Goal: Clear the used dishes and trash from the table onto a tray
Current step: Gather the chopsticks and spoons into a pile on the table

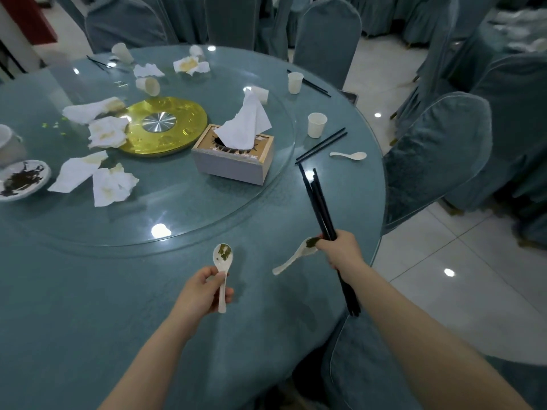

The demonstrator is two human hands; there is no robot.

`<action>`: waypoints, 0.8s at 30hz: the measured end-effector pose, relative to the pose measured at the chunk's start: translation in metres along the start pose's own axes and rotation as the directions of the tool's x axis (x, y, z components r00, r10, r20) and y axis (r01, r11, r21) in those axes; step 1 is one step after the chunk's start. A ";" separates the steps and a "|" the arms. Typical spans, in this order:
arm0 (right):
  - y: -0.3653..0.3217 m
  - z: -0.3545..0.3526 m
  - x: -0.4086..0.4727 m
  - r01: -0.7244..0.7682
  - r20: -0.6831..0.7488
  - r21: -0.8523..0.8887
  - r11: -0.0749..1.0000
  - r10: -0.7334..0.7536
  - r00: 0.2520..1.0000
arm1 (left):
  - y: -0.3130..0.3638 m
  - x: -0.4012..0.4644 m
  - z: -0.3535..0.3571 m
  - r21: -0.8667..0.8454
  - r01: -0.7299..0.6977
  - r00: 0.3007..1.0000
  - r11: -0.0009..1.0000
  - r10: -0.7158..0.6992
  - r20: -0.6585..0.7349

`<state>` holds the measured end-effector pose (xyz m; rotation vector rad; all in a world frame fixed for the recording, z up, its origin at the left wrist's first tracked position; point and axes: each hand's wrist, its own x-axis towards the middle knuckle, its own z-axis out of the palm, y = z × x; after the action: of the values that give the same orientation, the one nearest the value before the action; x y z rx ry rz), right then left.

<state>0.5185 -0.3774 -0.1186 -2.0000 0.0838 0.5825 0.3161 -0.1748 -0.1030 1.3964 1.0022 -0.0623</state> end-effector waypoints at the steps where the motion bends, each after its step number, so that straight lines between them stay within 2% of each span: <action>1: -0.003 0.001 -0.015 0.016 0.010 0.014 1.000 -0.016 1.000 | -0.001 -0.005 0.000 0.009 -0.011 0.999 1.000 0.011 0.032; 6: -0.012 0.017 -0.096 0.147 0.082 -0.028 0.989 -0.144 0.986 | -0.009 -0.040 0.001 0.070 -0.062 0.978 0.996 0.046 0.202; 9: -0.010 0.028 -0.140 0.203 0.067 -0.084 0.976 -0.198 0.978 | -0.015 -0.061 0.006 0.144 -0.119 0.948 0.982 0.069 0.311; 14: 0.011 0.023 -0.195 0.216 -0.125 -0.189 0.958 -0.242 0.962 | -0.030 -0.099 0.022 0.148 -0.167 0.892 0.975 0.085 0.444; 18: 0.033 0.005 -0.229 0.169 -0.280 -0.168 0.971 -0.211 0.936 | -0.039 -0.125 0.040 0.206 -0.236 0.839 0.950 0.091 0.537; 24: 0.063 -0.036 -0.266 0.099 -0.422 -0.113 0.989 -0.138 0.896 | -0.045 -0.152 0.081 0.272 -0.334 0.747 0.902 0.077 0.660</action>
<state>0.2784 -0.4880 -0.0415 -2.1734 0.2051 0.0569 0.2417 -0.3294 -0.0573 1.6645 0.2503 -0.5570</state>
